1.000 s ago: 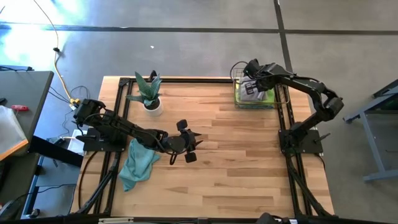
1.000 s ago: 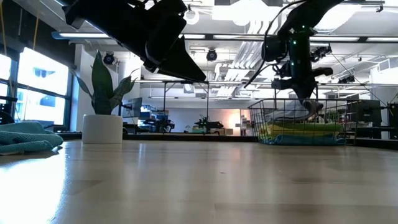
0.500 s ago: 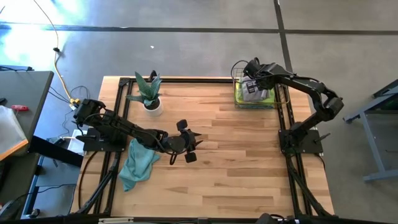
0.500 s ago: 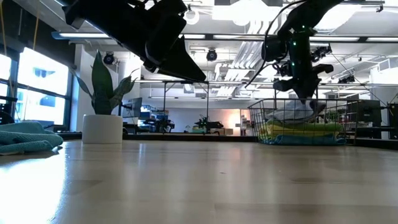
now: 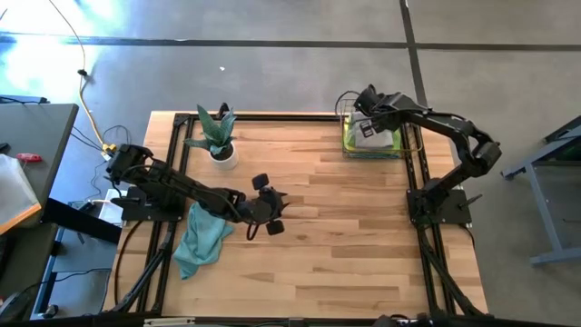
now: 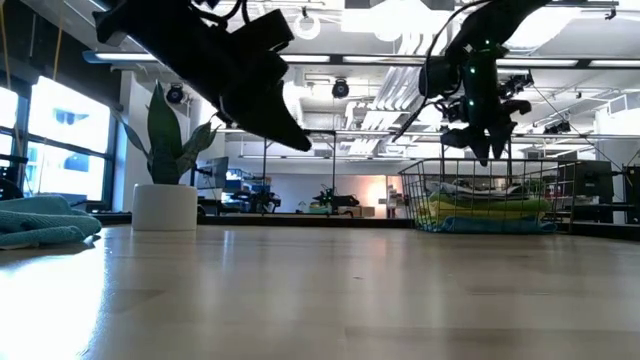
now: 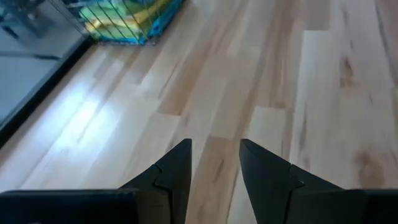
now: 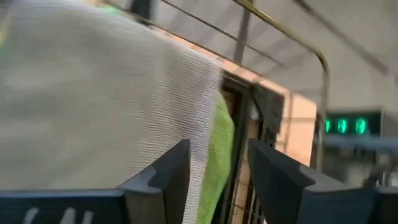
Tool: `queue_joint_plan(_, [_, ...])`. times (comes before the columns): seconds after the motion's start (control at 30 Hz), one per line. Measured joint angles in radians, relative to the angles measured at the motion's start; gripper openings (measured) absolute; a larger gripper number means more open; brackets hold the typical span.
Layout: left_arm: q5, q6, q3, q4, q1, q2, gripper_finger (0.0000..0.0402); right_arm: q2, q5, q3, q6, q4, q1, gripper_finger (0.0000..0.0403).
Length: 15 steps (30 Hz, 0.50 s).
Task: Fold microfiber towels
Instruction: Fold the blue towel
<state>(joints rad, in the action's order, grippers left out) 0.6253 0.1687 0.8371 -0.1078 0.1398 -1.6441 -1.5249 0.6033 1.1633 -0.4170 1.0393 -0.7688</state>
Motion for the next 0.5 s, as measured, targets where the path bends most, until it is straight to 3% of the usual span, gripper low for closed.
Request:
queue_joint_plan(0.33, [-0.051, 0.193, 0.001, 0.326, -0.007, 0.171, 0.0126, 0.066, -0.006, 0.0, 0.239, -0.239, 0.252, 0.0127])
queue_joint_plan(0.5, [-0.289, 0.434, 0.002, 0.7, -0.005, 0.3, 0.0126, 0.081, -0.015, 0.0, 0.261, -0.303, 0.398, 0.0124])
